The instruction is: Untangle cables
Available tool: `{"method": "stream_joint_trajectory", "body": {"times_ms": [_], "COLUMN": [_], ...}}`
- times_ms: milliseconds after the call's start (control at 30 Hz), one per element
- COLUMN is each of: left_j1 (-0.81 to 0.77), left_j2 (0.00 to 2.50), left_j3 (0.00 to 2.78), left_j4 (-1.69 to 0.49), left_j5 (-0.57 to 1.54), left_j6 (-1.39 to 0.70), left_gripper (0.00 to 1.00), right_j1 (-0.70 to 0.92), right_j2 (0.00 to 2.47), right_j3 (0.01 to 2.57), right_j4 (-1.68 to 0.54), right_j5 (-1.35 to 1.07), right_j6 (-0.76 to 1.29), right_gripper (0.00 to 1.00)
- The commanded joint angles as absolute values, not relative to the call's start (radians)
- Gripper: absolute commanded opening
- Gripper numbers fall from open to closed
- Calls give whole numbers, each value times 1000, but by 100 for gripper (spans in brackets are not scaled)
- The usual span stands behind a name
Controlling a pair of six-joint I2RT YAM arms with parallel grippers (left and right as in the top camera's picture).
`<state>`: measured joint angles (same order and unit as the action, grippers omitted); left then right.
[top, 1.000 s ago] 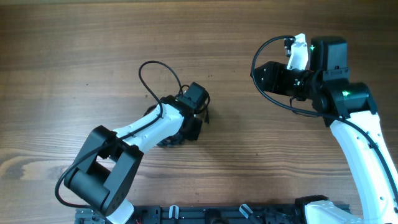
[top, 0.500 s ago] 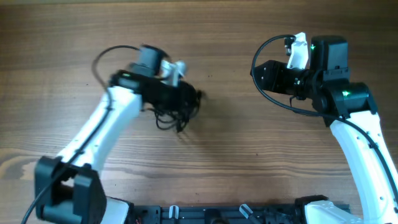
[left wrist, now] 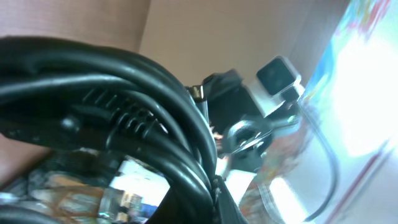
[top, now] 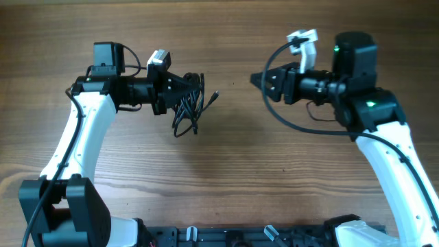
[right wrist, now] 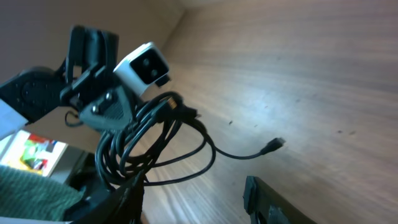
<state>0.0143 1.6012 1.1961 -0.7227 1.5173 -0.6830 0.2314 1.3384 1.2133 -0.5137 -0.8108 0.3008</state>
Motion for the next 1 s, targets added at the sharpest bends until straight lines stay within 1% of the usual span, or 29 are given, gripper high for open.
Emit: {"method": "stream_joint_trajectory", "body": {"times_ms": [0, 67, 100, 167, 300, 433, 500, 567, 633, 733, 800, 967], "left_j1": [17, 18, 19, 22, 39, 44, 44, 44, 44, 44, 44, 44], "left_j2": [1595, 1595, 1595, 1595, 1595, 1595, 1595, 1595, 1595, 1595, 1595, 1595], "left_j3": [1209, 1209, 1209, 1209, 1209, 1209, 1209, 1209, 1209, 1209, 1209, 1209], "left_j4": [-683, -677, -649, -591, -446, -322, -279, -260, -260, -260, -260, -259], "left_j5": [1577, 1567, 1557, 1556, 1554, 1551, 1540, 1528, 1528, 1529, 1529, 1529], "left_j6": [-1143, -1237, -1283, -1409, -1647, -1791, -1820, -1827, -1827, -1827, -1826, -1826], "left_gripper": [4, 4, 4, 4, 4, 4, 4, 4, 4, 4, 4, 4], "right_j1": [271, 288, 307, 339, 403, 438, 457, 488, 530, 577, 598, 625], "right_j2": [1399, 1418, 1428, 1435, 1452, 1481, 1487, 1487, 1489, 1489, 1489, 1505], "right_j3": [1230, 1230, 1230, 1230, 1230, 1229, 1229, 1229, 1229, 1229, 1229, 1229], "right_j4": [-490, -479, -453, -411, -377, -372, -356, -324, -291, -270, -239, -162], "right_j5": [-802, -809, -848, -881, -873, -866, -867, -866, -862, -781, -778, -759], "right_j6": [409, 475, 500, 496, 390, 326, 311, 269, 232, 235, 234, 238], "right_gripper": [53, 53, 52, 48, 44, 34, 29, 28, 29, 34, 35, 36]}}
